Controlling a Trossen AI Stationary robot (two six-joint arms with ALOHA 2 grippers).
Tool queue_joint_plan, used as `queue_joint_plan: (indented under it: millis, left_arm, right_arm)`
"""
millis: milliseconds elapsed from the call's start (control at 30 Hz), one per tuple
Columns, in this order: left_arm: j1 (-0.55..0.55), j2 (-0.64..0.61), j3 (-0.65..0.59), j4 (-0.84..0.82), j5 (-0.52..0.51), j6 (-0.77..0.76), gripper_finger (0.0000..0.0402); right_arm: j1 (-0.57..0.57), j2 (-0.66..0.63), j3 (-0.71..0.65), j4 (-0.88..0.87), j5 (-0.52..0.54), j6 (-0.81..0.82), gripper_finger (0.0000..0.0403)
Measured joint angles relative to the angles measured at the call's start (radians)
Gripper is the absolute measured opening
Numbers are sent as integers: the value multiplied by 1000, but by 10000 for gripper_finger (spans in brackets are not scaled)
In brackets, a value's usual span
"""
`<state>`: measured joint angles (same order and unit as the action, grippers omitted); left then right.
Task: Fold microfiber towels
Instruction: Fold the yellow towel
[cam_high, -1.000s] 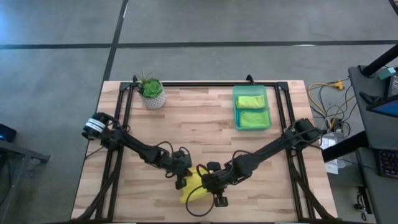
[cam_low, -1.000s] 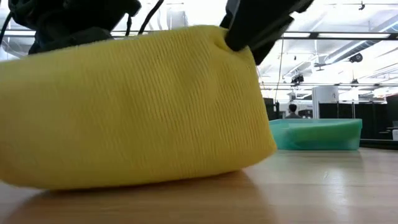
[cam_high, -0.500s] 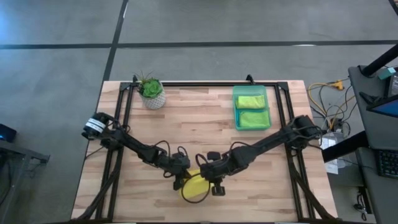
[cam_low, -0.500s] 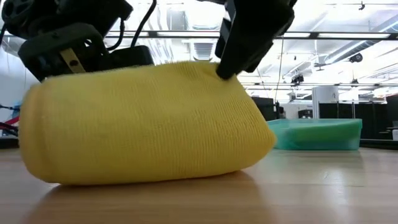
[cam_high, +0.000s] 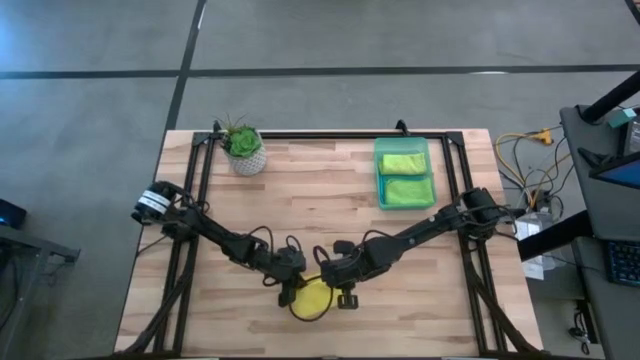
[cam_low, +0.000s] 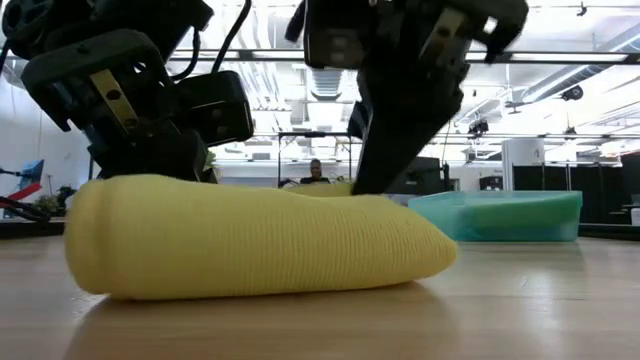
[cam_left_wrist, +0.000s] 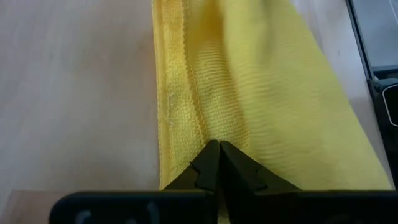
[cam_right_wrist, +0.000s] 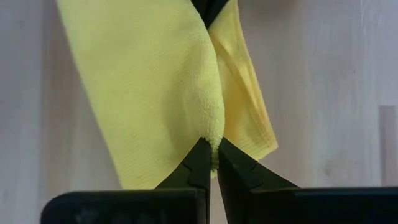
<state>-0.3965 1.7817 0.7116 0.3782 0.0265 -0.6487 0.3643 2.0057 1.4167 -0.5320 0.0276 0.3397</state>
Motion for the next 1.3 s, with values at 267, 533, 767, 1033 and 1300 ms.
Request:
queue_joint_plan:
  millis: [267, 533, 767, 1033, 1300]
  left_arm:
    - [0, 0, 0, 8, 7, 0, 0]
    - [0, 0, 0, 7, 7, 1, 0]
    - [0, 0, 0, 7, 7, 1, 0]
    - [0, 0, 2, 6, 25, 1, 0]
    - [1, -20, 2, 7, 28, 2, 0]
  right_arm:
    - [-7, 12, -28, 28, 100, 56, 12]
    - [-15, 12, -41, 44, 105, 53, 12]
    - [-35, 12, -45, 45, 105, 64, 34]
    - [-83, 4, -45, 47, 81, 107, 102]
    - [-122, -56, -46, 40, 70, 173, 155]
